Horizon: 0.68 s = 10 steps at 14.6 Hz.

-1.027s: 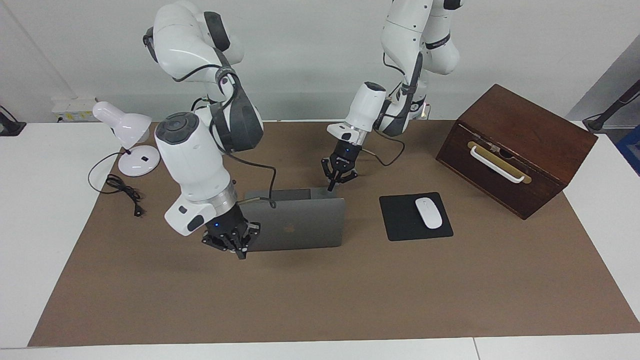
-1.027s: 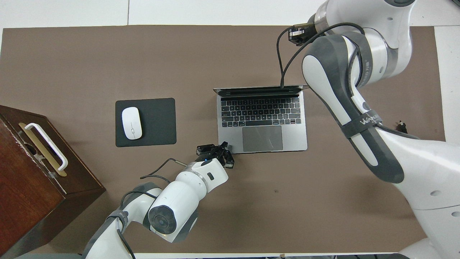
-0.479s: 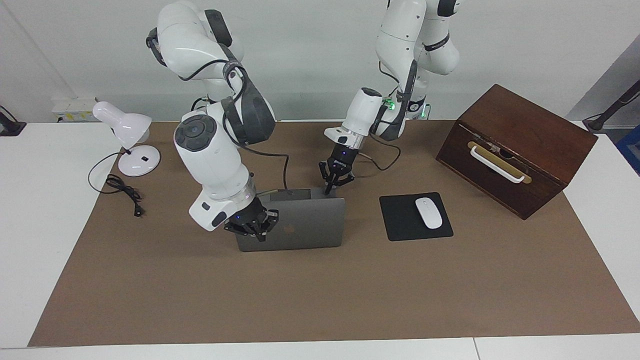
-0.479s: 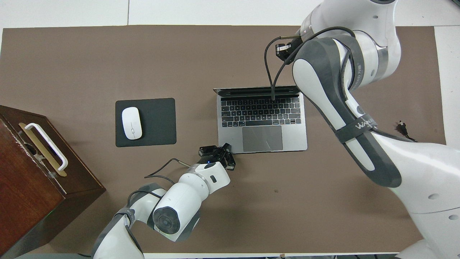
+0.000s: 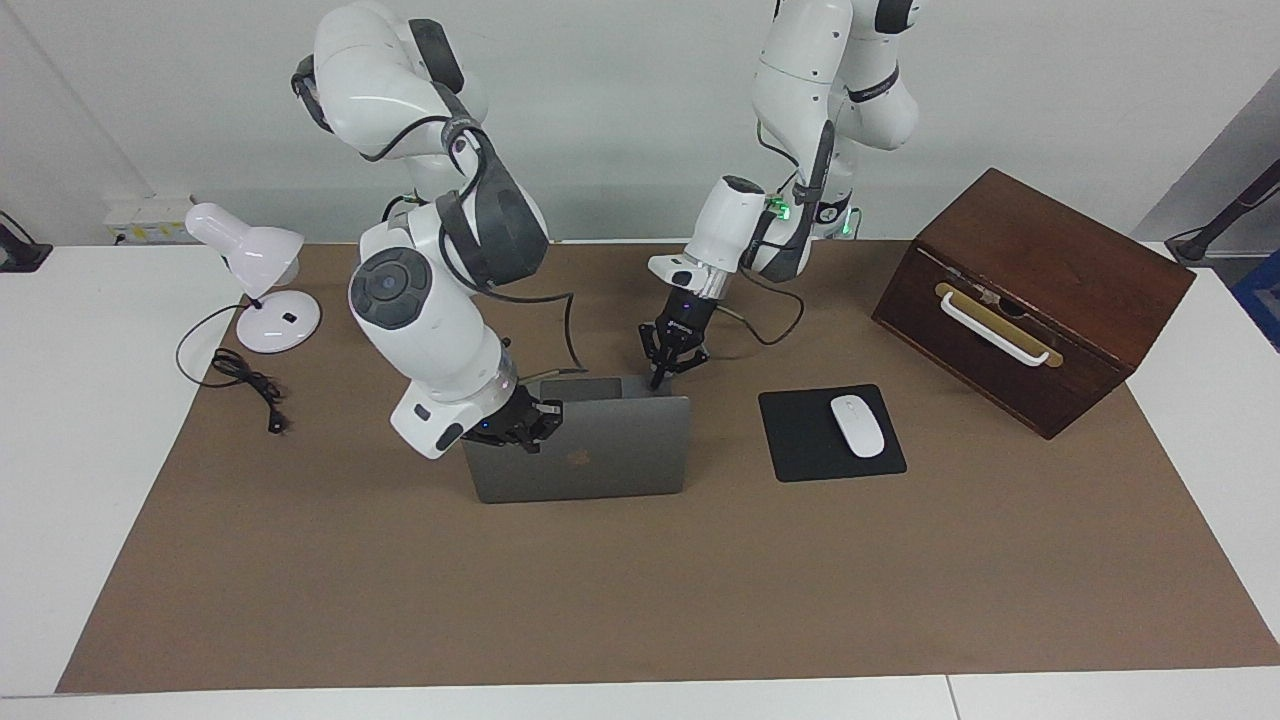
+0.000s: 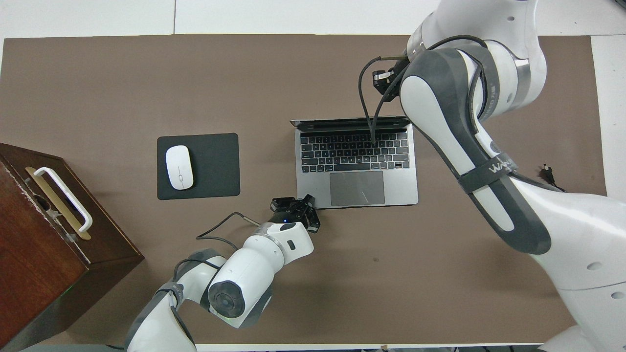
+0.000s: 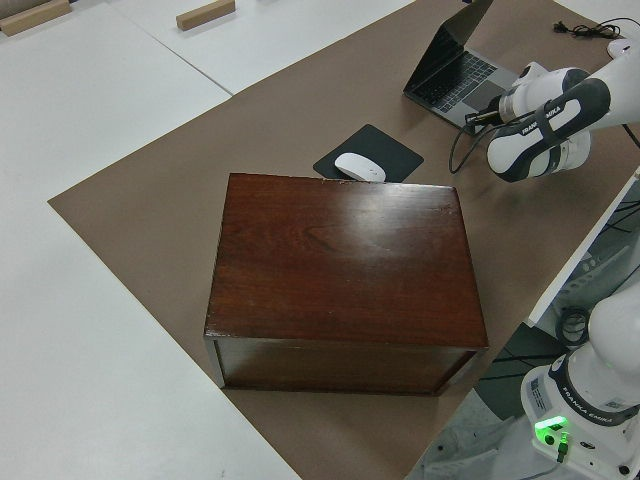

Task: Close laptop with both arms
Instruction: 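Hold the laptop base with the left gripper while the right gripper reaches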

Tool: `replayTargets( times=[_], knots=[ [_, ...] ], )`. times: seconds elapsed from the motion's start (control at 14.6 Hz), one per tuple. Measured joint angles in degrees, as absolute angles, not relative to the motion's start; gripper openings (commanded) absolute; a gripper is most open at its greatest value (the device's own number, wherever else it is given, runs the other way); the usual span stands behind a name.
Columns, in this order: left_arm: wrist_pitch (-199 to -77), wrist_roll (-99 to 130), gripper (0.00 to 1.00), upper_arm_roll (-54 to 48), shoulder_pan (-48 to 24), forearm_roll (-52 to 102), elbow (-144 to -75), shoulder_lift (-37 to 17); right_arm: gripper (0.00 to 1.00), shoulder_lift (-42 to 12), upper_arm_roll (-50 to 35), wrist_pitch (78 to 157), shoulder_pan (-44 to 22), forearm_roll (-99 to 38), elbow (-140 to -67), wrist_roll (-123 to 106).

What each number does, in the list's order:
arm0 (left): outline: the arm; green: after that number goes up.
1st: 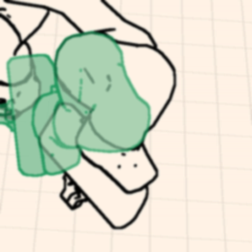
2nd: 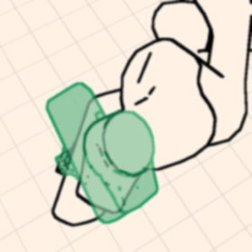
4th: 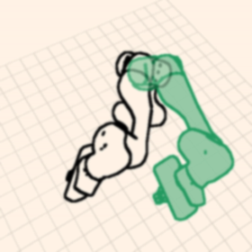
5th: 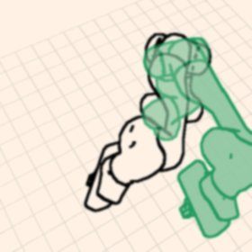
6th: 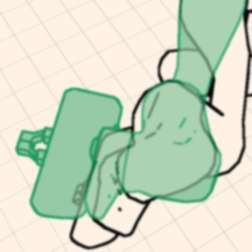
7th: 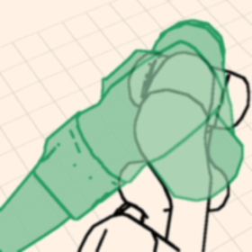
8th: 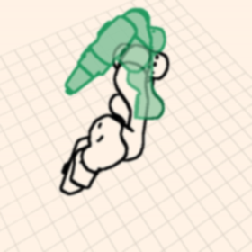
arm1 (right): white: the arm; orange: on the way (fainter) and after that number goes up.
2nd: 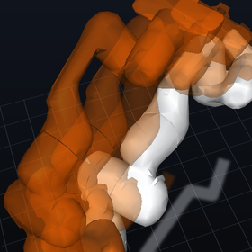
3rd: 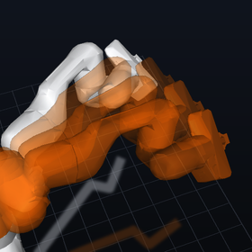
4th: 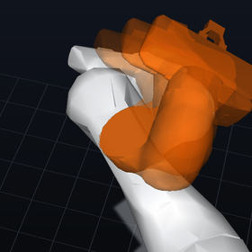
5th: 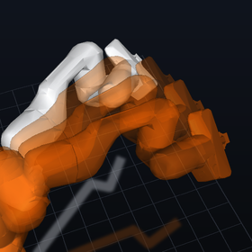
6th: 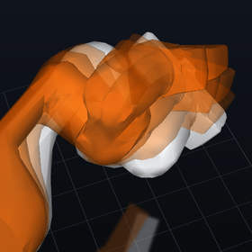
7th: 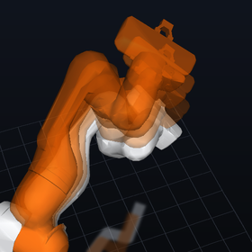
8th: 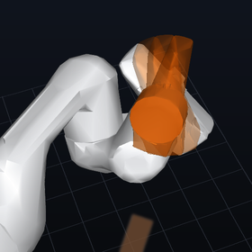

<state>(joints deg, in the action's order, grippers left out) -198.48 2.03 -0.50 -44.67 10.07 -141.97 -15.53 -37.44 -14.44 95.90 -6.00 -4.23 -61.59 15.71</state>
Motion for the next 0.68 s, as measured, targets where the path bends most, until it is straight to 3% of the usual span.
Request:
replayTargets(
  times=[0.68],
  knots=[
    [-198.64,0.55,0.0,-0.41,-44.29,10.07,-141.98,-15.62,0.0,-36.82,-14.44,90.09,-5.63,-7.16,-62.77,17.38]
  ],
)
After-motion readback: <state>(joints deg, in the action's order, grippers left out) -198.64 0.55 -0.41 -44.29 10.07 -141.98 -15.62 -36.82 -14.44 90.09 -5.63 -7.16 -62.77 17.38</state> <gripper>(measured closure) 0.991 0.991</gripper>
